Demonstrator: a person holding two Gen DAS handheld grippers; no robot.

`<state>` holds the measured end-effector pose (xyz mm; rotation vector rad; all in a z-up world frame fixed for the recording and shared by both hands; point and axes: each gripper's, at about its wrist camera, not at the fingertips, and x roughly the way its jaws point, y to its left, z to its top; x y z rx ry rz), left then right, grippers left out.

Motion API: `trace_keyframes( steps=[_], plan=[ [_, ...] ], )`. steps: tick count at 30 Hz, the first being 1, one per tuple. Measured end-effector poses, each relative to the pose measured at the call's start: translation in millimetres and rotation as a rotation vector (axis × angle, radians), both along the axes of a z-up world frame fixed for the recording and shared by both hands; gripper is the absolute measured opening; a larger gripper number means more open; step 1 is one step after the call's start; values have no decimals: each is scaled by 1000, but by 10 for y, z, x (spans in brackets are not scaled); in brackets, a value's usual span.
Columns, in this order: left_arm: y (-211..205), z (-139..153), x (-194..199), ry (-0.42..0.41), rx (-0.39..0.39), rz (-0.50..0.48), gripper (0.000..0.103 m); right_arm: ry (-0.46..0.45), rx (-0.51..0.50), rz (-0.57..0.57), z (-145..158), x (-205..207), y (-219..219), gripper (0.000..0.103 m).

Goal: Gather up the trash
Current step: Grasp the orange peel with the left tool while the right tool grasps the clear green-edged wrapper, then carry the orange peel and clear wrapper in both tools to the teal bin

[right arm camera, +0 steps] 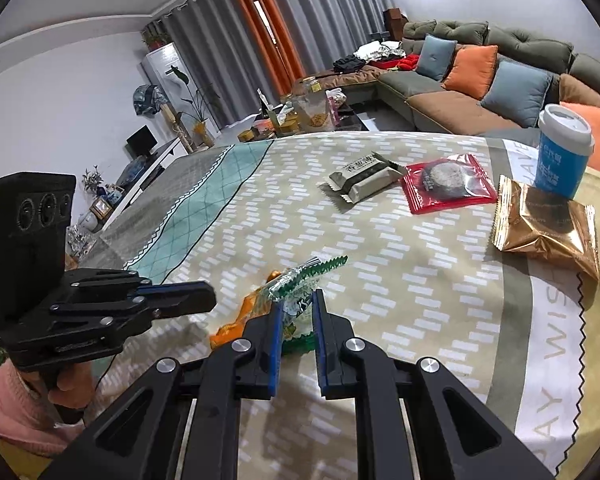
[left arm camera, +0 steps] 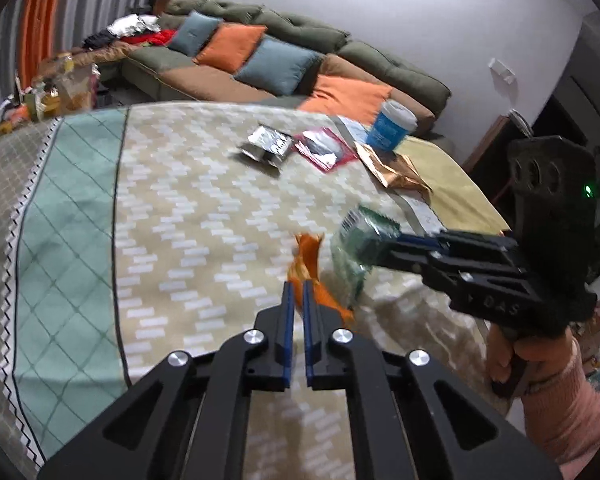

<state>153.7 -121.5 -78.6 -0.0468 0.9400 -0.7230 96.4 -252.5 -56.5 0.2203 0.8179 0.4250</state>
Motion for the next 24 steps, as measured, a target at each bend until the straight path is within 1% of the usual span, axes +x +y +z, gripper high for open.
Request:
trace_keyframes(
  steps=[1, 3, 5, 6, 9, 13, 14, 15, 16, 18, 21, 24],
  plan=[
    [3, -12, -1, 9, 4, 0, 12, -1, 2, -5, 4, -6, -11, 14],
    [-14, -19, -12, 14, -1, -17, 30, -7, -7, -22, 9, -31, -51, 14],
    [-75, -25, -36, 15, 1, -33, 35, -11, -13, -40, 7, -62, -91, 14],
    [-110, -33, -43, 13, 6, -36, 36, -11, -10, -49, 7, -72, -127, 14],
    [-196, -105, -14, 40, 32, -39, 36, -17, -4, -83, 16, -110, -251, 14],
    [-256, -116, -1, 42, 32, -46, 34, -26, 8, -108, 48, -144, -334, 14],
    [-265, -123, 7, 51, 22, -57, 25, -28, 11, -110, 56, -150, -344, 14],
    [-280, -142, 22, 72, 6, -69, 19, -32, 16, -114, 65, -151, -350, 14],
    [-271, -148, 21, 73, 4, -62, 18, -34, 20, -115, 68, -149, -367, 14],
    [-278, -142, -5, 58, 9, -60, 14, -40, 27, -113, 91, -148, -364, 14],
    [-228, -108, -64, 41, 7, -49, 11, -49, 33, -99, 126, -145, -303, 14],
    [-43, -8, -183, -5, 2, -19, 10, -66, 42, -73, 186, -145, -168, 14]
  ],
)
